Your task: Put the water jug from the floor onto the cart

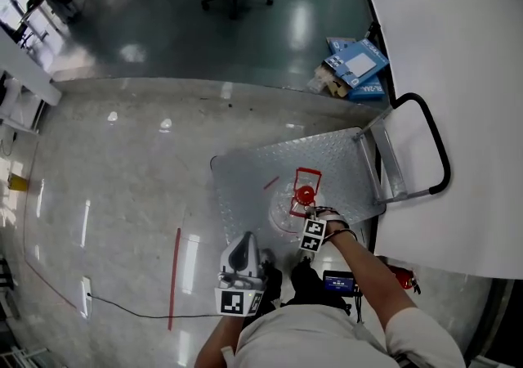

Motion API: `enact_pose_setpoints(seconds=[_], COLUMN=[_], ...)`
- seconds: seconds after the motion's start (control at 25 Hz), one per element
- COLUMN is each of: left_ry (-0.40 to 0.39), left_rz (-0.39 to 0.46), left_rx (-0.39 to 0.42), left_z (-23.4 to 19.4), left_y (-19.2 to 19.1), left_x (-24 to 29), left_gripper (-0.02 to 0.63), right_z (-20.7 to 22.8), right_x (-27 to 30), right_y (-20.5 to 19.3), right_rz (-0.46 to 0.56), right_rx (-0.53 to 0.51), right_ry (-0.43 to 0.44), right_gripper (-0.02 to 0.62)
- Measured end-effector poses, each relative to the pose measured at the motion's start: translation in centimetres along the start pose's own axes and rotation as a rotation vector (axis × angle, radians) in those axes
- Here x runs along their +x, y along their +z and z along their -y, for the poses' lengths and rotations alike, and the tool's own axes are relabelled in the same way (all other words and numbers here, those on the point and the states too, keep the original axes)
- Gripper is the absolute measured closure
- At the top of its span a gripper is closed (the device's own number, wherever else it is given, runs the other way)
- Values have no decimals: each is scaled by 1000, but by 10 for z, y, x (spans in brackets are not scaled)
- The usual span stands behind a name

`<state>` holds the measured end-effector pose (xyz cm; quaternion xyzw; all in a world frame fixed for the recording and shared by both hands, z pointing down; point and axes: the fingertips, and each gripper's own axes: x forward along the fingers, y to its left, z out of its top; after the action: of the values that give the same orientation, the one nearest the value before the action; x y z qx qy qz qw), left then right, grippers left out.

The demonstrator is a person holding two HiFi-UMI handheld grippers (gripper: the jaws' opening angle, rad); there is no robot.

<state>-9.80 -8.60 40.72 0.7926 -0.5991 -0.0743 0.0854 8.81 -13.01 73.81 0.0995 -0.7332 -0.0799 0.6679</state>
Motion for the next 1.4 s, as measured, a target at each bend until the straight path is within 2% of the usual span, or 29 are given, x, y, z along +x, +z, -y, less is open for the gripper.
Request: enact_pose_setpoints(seconds=[0.44, 0.84, 1.2, 1.4], left_ry=[84, 89, 83, 78], left_rz=[-32, -42, -52, -48], left_rx=[-5, -10, -18, -17], left_z=[-17, 0, 20, 24], left_y=[-14, -26, -36, -33], left_x=[12, 19, 16, 15], left_gripper=[603, 603, 603, 602], right_z=[-49, -94, -98, -103], right_x=[21, 25, 30, 22], right_y=[1, -26, -38, -41], right_rz=[47, 58, 48, 54], right_rx=[-225, -247, -287, -272], right_ry=[-43, -22, -62, -9], right_gripper=[532, 532, 532, 499])
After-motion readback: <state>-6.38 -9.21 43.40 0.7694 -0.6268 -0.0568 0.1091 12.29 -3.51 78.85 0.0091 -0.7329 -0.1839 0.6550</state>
